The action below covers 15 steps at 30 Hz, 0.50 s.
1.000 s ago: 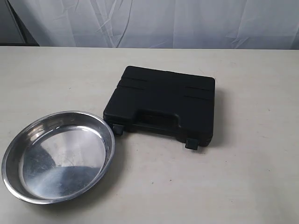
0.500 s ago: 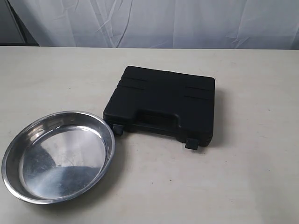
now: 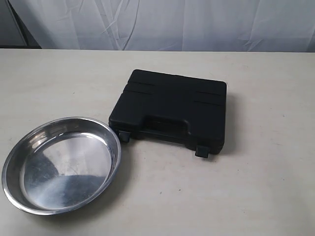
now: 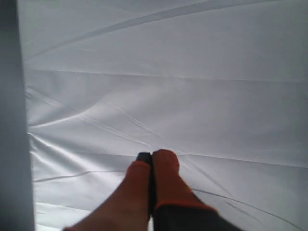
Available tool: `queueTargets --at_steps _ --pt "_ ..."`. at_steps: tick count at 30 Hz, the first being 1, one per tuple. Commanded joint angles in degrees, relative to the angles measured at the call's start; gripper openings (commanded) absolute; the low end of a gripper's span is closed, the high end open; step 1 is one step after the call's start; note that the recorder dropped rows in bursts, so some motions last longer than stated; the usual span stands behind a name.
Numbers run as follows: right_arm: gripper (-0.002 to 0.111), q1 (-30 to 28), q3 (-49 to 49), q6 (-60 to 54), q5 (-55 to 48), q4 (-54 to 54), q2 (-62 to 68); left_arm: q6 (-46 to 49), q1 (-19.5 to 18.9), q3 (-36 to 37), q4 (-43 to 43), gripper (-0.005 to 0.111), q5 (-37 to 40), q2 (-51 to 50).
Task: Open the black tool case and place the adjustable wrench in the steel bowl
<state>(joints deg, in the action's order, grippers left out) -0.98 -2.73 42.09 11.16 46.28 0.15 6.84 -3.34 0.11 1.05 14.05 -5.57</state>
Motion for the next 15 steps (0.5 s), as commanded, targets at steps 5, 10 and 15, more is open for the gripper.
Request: queueTargets --at_steps 5,10,15 --pt "-0.001 -0.1 -22.6 -26.5 10.1 -32.9 11.9 -0.4 -0.1 -0.1 -0.3 0.000 -0.7 0.2" --pt "-0.001 0.5 -46.1 -30.7 -13.4 -47.2 39.7 -0.4 -0.1 -0.1 -0.3 0.000 -0.7 0.2" --pt "-0.001 10.3 -81.0 -56.7 -62.4 -45.7 79.3 -0.4 -0.1 -0.1 -0.3 0.000 -0.7 0.2"
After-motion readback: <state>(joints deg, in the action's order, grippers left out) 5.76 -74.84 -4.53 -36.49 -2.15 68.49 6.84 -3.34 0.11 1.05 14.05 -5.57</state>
